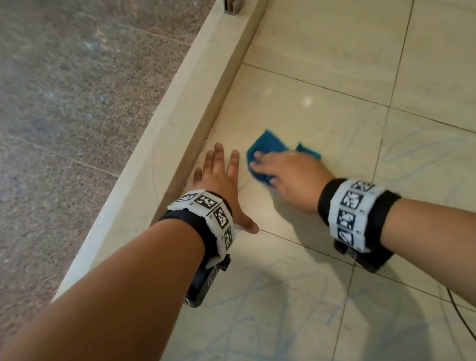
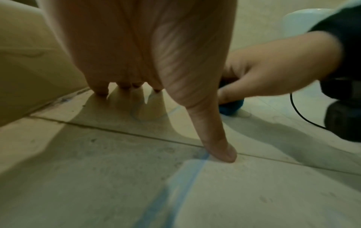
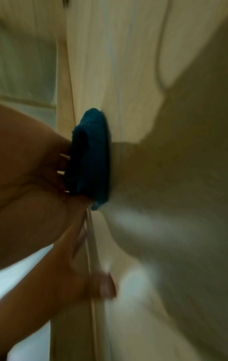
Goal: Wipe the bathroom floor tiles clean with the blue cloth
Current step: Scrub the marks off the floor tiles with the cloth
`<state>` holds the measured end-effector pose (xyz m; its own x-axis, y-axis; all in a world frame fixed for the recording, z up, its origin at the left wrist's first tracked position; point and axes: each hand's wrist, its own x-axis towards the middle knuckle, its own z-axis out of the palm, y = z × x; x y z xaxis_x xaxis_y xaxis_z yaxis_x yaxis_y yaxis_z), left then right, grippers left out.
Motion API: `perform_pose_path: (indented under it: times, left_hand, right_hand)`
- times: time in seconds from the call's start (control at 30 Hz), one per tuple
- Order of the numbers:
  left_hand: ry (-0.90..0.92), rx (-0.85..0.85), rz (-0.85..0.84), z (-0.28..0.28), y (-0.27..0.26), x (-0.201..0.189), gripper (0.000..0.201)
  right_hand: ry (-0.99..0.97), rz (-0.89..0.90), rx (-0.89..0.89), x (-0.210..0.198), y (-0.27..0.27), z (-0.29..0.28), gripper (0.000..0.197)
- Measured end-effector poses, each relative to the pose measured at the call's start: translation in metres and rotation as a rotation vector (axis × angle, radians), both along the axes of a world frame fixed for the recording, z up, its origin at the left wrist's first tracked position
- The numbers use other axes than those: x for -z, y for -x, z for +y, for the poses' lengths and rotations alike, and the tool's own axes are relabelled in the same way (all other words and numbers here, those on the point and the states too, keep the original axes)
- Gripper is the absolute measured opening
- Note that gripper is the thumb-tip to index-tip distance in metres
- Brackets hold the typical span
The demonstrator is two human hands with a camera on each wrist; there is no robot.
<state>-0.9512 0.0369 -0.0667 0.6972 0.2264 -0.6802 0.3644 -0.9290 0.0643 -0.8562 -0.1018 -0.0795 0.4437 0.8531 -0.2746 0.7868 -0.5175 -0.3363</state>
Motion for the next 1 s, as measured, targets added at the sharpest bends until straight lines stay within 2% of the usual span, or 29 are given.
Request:
perform_pose_path:
  times: [0.07,0.1,0.2,0.23,0.27,0.37,0.43,0.47,0.57,0.6,0.67,0.73,0.77,0.8,0.9,0.93,0.97,1.0]
  left_hand:
    - [-0.003,0.011,-0.002,0.001,0.000,0.001,0.150]
    - [-0.001,0.008,-0.007,0.001,0.001,0.001,0.150]
    - [0.031,-0.017,-0.022,0.003,0.003,0.001,0.149]
    - [0.036,-0.018,-0.021,0.002,0.003,0.001,0.149]
    - [0.031,-0.015,-0.020,0.002,0.003,0.001,0.149]
    - [0.003,0.004,-0.016,0.002,0.001,0.000,0.149]
    - [0.002,0.003,-0.014,0.001,0.001,0.001,0.149]
    - [0.004,-0.003,-0.011,0.001,0.001,0.001,0.150]
    - [-0.001,-0.024,-0.005,0.001,0.000,0.001,0.150]
    - [-0.004,-0.029,-0.011,0.000,0.000,0.001,0.150]
    - [-0.019,-0.025,-0.027,0.000,0.000,0.002,0.152]
    - [-0.039,-0.001,-0.028,0.000,-0.003,0.002,0.153]
    - [-0.046,0.025,-0.032,-0.002,-0.006,0.001,0.152]
    - [-0.050,0.053,-0.043,-0.005,-0.010,0.000,0.150]
    - [-0.036,0.106,-0.066,-0.016,-0.029,-0.003,0.148]
    - [-0.030,0.116,-0.067,-0.020,-0.035,-0.003,0.148]
    - [-0.027,0.129,-0.065,-0.025,-0.043,-0.002,0.148]
    - [-0.028,0.145,-0.063,-0.029,-0.051,-0.001,0.148]
  right_hand:
    - [0.000,0.006,-0.135,0.002,0.001,-0.004,0.048]
    - [0.002,0.022,-0.114,0.003,-0.010,-0.004,0.048]
    - [-0.037,0.048,0.222,0.009,-0.041,-0.010,0.047]
    - [-0.032,0.026,0.286,0.009,-0.039,-0.012,0.047]
    - [-0.017,-0.003,0.275,0.010,-0.031,-0.013,0.048]
    - [0.002,-0.003,-0.055,0.006,-0.001,-0.017,0.049]
    - [0.002,0.019,-0.139,0.003,-0.013,-0.021,0.048]
    - [-0.007,0.027,-0.053,0.004,-0.027,-0.024,0.048]
    - [-0.020,0.045,0.448,0.002,-0.061,-0.035,0.054]
    - [-0.001,0.024,0.490,0.002,-0.057,-0.035,0.054]
    - [0.023,-0.037,0.324,0.004,-0.037,-0.030,0.050]
    - [-0.013,-0.013,0.121,0.005,-0.029,-0.030,0.048]
    - [-0.014,0.019,0.101,0.004,-0.035,-0.033,0.049]
    - [-0.010,0.043,0.153,0.006,-0.048,-0.037,0.052]
    - [-0.026,0.035,0.577,0.003,-0.082,-0.056,0.054]
    - [0.000,0.017,0.606,0.002,-0.077,-0.058,0.052]
    - [0.017,0.004,0.555,0.002,-0.069,-0.059,0.050]
    - [0.006,-0.006,0.432,0.002,-0.057,-0.058,0.049]
